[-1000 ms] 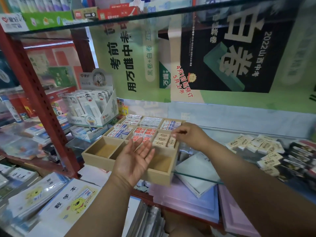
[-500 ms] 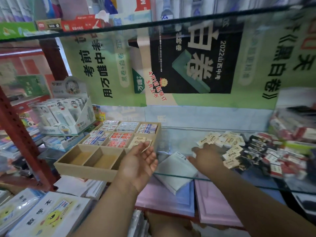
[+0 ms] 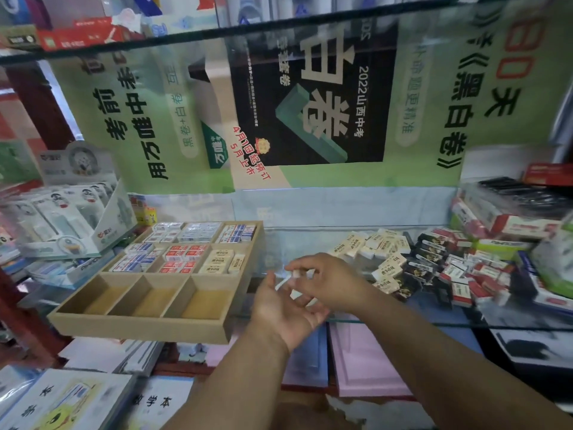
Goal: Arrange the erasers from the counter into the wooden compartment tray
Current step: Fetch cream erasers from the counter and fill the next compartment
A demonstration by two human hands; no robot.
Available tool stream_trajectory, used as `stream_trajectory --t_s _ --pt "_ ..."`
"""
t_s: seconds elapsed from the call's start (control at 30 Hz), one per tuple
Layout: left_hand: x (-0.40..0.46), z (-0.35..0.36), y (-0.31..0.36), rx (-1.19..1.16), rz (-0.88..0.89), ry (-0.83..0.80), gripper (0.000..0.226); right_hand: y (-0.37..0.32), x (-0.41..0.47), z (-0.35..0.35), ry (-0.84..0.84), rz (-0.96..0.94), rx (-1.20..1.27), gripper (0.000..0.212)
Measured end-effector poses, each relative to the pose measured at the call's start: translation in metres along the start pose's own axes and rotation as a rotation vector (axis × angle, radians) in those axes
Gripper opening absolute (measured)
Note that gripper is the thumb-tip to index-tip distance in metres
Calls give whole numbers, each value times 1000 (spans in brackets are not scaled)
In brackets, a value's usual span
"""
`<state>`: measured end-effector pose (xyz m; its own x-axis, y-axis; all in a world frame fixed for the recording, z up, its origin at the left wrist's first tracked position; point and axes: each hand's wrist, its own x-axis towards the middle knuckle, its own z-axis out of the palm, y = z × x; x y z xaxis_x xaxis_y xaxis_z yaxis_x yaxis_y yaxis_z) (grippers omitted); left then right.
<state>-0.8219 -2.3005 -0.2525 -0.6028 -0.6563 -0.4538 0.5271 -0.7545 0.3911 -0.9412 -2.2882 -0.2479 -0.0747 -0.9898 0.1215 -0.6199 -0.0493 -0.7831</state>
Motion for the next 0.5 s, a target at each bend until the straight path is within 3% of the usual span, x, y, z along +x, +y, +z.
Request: stream_trajectory --t_s 0.1,0.2,0.3,0.37,0.5 --pt "8 -1 -4 -46 -18 0 44 5 -9 -8 3 17 -104 55" --pt "12 -5 -5 0 -49 69 28 25 -15 -42 156 159 -530 79" --pt "10 -7 -6 3 -51 85 21 50 -19 -78 33 420 -856 103" --pt "9 -8 -7 5 -44 89 20 61 -20 -91 -66 502 -922 102" --pt "7 -7 -10 14 -45 88 24 69 -13 -100 -88 515 -920 84"
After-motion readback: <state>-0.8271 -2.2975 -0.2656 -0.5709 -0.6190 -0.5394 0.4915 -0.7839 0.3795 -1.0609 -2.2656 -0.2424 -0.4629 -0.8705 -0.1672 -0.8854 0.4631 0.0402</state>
